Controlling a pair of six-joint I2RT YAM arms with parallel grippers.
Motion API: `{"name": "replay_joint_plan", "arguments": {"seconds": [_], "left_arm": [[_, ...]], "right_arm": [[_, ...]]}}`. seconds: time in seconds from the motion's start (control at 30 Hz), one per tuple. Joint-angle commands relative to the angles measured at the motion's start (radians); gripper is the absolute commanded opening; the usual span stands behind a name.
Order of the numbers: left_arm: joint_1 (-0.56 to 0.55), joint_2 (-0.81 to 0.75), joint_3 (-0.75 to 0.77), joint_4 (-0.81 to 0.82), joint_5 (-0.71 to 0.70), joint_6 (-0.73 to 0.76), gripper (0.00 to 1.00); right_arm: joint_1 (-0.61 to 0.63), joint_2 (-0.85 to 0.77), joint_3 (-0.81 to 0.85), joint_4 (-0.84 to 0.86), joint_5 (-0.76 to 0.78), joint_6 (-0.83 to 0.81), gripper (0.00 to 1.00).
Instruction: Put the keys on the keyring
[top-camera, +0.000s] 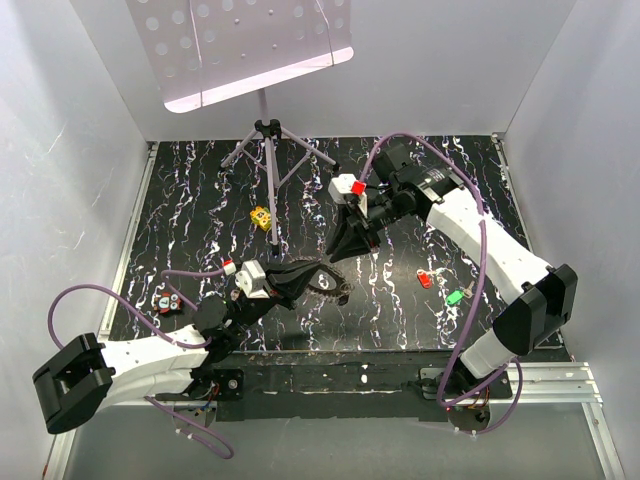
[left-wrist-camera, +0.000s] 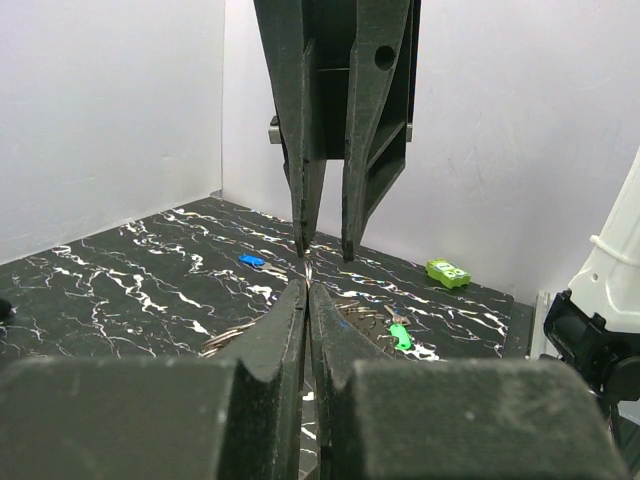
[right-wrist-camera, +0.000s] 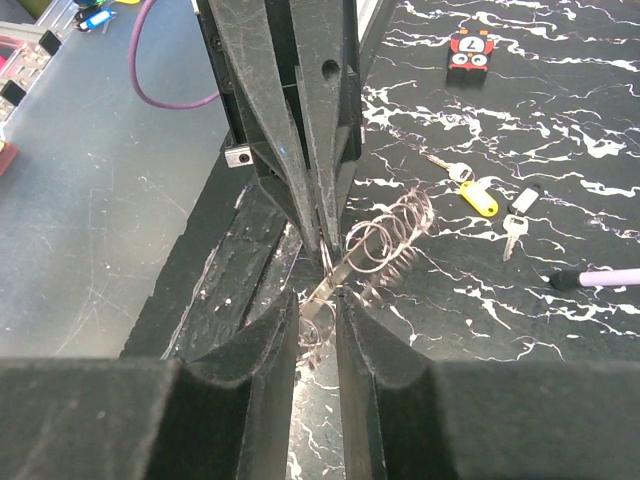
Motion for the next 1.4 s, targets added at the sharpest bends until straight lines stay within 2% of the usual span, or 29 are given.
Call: {"name": "replay_joint_plan", "arguments": {"seconds": [0.0, 0.5, 0.77, 0.83, 1.0, 1.2, 1.37], "left_arm": [[0.003, -0.021, 0.026, 0.021, 0.008, 0.013, 0.0], [0.001, -0.022, 0.028, 0.024, 0.011, 0.01, 0.0], [0.003, -0.03, 0.03, 0.006, 0.011, 0.019, 0.0], [0.003, -0.035, 0.03, -0.01, 0.008, 0.025, 0.0], [0.005, -0.067, 0.028, -0.056, -0.018, 0.046, 0.0], [0.003, -0.098, 0.037, -0.102, -0.04, 0.071, 0.0], [0.005, -0.096, 0.048, -0.113, -0.061, 0.074, 0.0]], "right_arm": [[0.019, 0.013, 0.03, 0.025, -0.019, 0.015, 0.28], [0.027, 0.04, 0.036, 0.04, -0.013, 0.041, 0.27], [0.034, 0.042, 0.039, 0.037, -0.008, 0.044, 0.08], [0.036, 0.034, 0.037, 0.04, 0.001, 0.052, 0.11], [0.033, -0.033, -0.007, 0.097, 0.058, 0.126, 0.32], [0.034, -0.128, -0.145, 0.264, 0.128, 0.277, 0.43], [0.034, -0.174, -0.249, 0.377, 0.159, 0.392, 0.45]]}}
